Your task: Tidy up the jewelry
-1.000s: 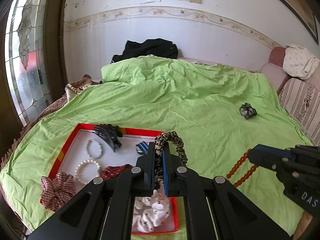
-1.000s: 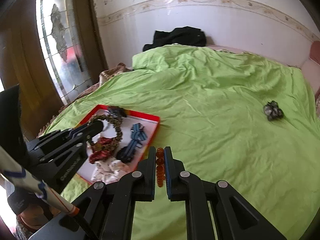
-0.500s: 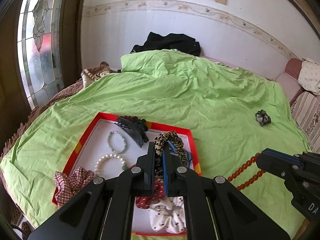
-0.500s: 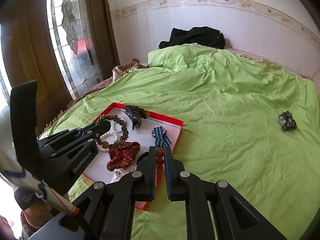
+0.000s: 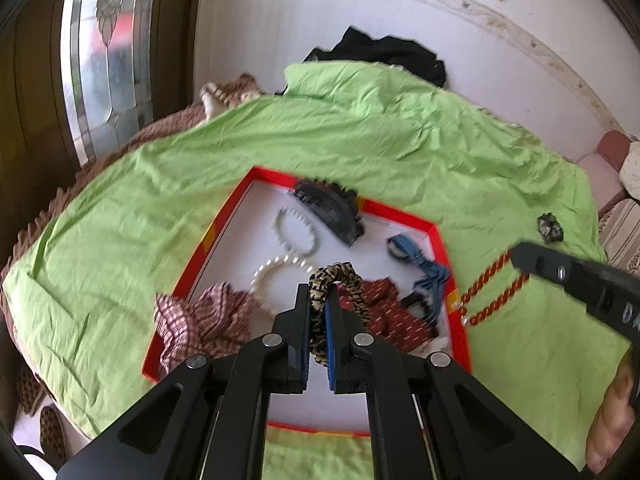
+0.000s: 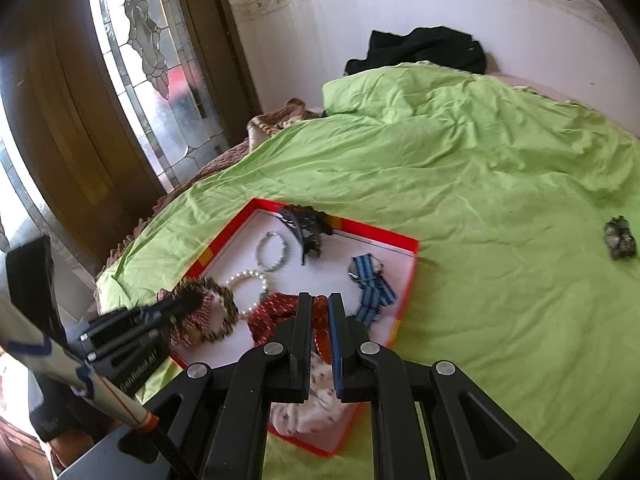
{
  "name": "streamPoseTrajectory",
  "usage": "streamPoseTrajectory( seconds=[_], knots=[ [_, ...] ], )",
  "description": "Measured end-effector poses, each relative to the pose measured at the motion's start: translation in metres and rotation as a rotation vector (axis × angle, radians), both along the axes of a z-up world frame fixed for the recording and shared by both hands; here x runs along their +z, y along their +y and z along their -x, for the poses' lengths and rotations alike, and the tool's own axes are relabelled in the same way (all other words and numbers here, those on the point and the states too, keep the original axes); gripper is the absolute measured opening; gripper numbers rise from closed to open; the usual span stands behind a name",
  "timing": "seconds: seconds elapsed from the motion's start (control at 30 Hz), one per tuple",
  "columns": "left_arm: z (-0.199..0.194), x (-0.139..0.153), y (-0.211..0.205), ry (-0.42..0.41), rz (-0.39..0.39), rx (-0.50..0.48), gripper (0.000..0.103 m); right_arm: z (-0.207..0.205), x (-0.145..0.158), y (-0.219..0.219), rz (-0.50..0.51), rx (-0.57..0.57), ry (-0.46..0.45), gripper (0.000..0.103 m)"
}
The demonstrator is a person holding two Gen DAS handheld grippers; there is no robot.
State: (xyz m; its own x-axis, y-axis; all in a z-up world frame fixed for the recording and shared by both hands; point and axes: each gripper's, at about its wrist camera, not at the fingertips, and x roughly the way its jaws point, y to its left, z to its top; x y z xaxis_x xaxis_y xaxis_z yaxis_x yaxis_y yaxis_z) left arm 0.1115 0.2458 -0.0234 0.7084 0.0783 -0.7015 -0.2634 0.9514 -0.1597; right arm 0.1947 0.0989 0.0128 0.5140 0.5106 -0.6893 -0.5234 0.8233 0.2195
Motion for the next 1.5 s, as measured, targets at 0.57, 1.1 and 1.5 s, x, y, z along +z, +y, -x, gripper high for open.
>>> streamPoseTrajectory(
  seconds=[0.57,1.1,1.5],
  knots=[
    [-0.020,-0.051,0.010,0.204,-0.045,0.024,0.006,-0.071,-0.066,0.074,0.134,0.024,0.074,0.009],
    [-0.025,-0.058,0.016,0.226,-0.041,0.061,0.011,-0.078,-0.098,0.078,0.146,0.012,0.138,0.009],
    [-0.012,-0.042,0.010,0.155,0.007,0.052,0.053,-0.056,-0.064,0.048,0.064,-0.038,0.084,0.038]
  ],
)
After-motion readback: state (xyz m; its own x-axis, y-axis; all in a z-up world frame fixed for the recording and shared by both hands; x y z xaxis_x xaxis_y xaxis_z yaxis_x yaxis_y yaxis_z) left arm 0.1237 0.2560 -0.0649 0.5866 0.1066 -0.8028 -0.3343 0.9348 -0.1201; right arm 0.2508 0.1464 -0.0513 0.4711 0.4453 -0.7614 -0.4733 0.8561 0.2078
